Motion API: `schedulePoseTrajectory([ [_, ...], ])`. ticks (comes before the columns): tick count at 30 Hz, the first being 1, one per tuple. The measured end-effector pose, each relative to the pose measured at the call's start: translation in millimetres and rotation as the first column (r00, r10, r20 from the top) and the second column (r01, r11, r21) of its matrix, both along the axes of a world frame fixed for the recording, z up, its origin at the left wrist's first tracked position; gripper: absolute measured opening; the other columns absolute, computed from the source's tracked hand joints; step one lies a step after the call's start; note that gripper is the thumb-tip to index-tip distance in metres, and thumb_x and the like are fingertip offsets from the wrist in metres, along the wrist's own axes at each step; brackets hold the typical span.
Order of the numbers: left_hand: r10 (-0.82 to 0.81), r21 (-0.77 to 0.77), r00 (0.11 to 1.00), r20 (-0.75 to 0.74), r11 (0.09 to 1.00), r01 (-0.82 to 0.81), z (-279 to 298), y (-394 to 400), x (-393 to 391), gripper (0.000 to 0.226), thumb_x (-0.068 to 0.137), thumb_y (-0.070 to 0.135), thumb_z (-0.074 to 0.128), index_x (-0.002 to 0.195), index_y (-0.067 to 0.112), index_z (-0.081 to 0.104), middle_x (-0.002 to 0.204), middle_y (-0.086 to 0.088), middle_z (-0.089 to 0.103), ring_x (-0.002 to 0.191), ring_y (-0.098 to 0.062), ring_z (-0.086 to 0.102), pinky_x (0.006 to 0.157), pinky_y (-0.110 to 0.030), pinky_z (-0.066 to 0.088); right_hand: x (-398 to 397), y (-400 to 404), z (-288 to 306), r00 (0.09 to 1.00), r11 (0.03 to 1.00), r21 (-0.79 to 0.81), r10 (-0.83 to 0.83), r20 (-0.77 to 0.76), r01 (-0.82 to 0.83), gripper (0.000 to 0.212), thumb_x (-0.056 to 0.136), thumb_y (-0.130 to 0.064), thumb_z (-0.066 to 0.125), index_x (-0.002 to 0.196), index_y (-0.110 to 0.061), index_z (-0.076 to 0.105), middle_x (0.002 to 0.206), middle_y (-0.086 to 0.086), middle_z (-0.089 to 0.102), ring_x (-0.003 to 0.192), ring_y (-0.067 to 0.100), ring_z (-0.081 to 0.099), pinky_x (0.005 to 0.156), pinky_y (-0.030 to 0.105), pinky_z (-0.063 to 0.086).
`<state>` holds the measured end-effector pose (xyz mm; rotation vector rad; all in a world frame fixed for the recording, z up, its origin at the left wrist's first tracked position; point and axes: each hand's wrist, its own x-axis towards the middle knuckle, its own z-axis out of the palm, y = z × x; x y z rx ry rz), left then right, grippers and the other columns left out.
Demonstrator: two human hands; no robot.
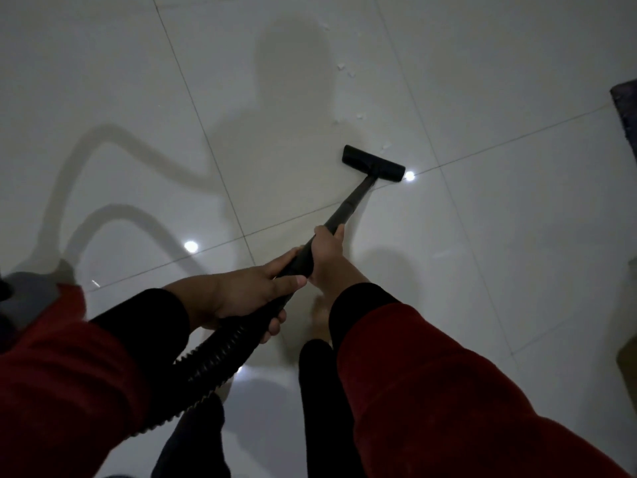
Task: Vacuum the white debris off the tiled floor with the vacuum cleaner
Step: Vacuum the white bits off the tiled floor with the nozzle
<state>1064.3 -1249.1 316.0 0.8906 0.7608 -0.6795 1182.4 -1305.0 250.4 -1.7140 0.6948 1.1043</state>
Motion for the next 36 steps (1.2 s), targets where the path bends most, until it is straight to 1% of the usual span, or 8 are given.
schedulePoseTrajectory([
  [5,0.078,-0.036,0.997,0.001,0.996,-0.078,6,-14,36,0.060,0.097,0.033,0.046,0.141,0.057,0.013,0.068,-0.009,0.051,0.046,-0.013,0.052,0.045,-0.025,0.048,42,-8,1,0.988,0.988,-0.027,0.151,-0.026,-0.152,0.064,0.100,-0.024,0.038,0.148,-0.049,0.005,0.099,0.005,0.048,0.095,0.024,0.059,0.077,0.037,0.049],
  [9,0.131,-0.016,0.991,-0.015,0.991,-0.131,12,-7,44,0.055,0.096,0.034,0.046,0.133,0.063,0.016,0.069,-0.009,0.050,0.047,-0.012,0.051,0.046,-0.025,0.048,55,4,0,0.976,0.978,-0.009,0.210,-0.054,-0.211,0.062,0.099,-0.026,0.037,0.147,-0.051,0.006,0.082,-0.006,0.043,0.069,0.014,0.051,0.065,0.030,0.047],
  [14,0.228,-0.017,0.973,-0.025,0.973,-0.228,3,-1,52,0.060,0.095,0.035,0.048,0.135,0.063,0.015,0.066,-0.008,0.052,0.049,-0.013,0.051,0.047,-0.027,0.048,66,26,-9,0.956,0.958,-0.008,0.287,-0.057,-0.288,0.065,0.096,-0.027,0.039,0.146,-0.055,0.007,0.104,0.001,0.051,0.085,0.020,0.056,0.082,0.038,0.048],
  [17,0.289,-0.009,0.957,-0.006,0.957,-0.289,-4,4,68,0.056,0.096,0.034,0.047,0.133,0.064,0.019,0.064,-0.008,0.050,0.047,-0.014,0.050,0.047,-0.027,0.048,85,40,-16,0.955,0.955,0.032,0.295,-0.031,-0.294,0.065,0.097,-0.024,0.038,0.147,-0.053,0.007,0.087,-0.003,0.048,0.067,0.015,0.053,0.076,0.034,0.046],
  [19,0.326,-0.016,0.945,0.016,0.945,-0.326,-8,12,83,0.053,0.098,0.031,0.045,0.131,0.063,0.020,0.065,-0.009,0.047,0.046,-0.014,0.049,0.046,-0.025,0.048,99,53,-20,0.953,0.952,0.053,0.301,-0.015,-0.300,0.066,0.098,-0.022,0.037,0.147,-0.052,0.005,0.087,0.000,0.051,0.060,0.016,0.053,0.071,0.034,0.048],
  [24,0.382,-0.031,0.923,0.051,0.924,-0.381,-24,53,117,0.056,0.099,0.029,0.044,0.137,0.059,0.016,0.066,-0.011,0.047,0.046,-0.014,0.049,0.044,-0.024,0.048,132,102,-30,0.949,0.948,0.059,0.312,0.037,-0.314,0.066,0.098,-0.020,0.037,0.149,-0.048,0.005,0.107,0.008,0.050,0.063,0.020,0.054,0.058,0.031,0.049],
  [28,0.408,-0.023,0.911,0.054,0.913,-0.408,-32,95,130,0.062,0.098,0.030,0.046,0.141,0.058,0.011,0.066,-0.011,0.047,0.046,-0.015,0.050,0.045,-0.025,0.049,145,149,-36,0.941,0.940,0.055,0.335,0.054,-0.338,0.066,0.098,-0.021,0.039,0.149,-0.048,0.006,0.099,0.005,0.051,0.065,0.020,0.053,0.068,0.035,0.051],
  [36,0.260,-0.043,0.965,0.045,0.965,-0.258,-27,157,138,0.062,0.098,0.033,0.045,0.140,0.060,0.008,0.068,-0.010,0.051,0.046,-0.014,0.052,0.045,-0.025,0.049,154,184,-38,0.977,0.977,0.018,0.211,0.038,-0.212,0.063,0.099,-0.022,0.039,0.148,-0.048,0.010,0.098,0.004,0.051,0.065,0.020,0.052,0.057,0.032,0.048],
])
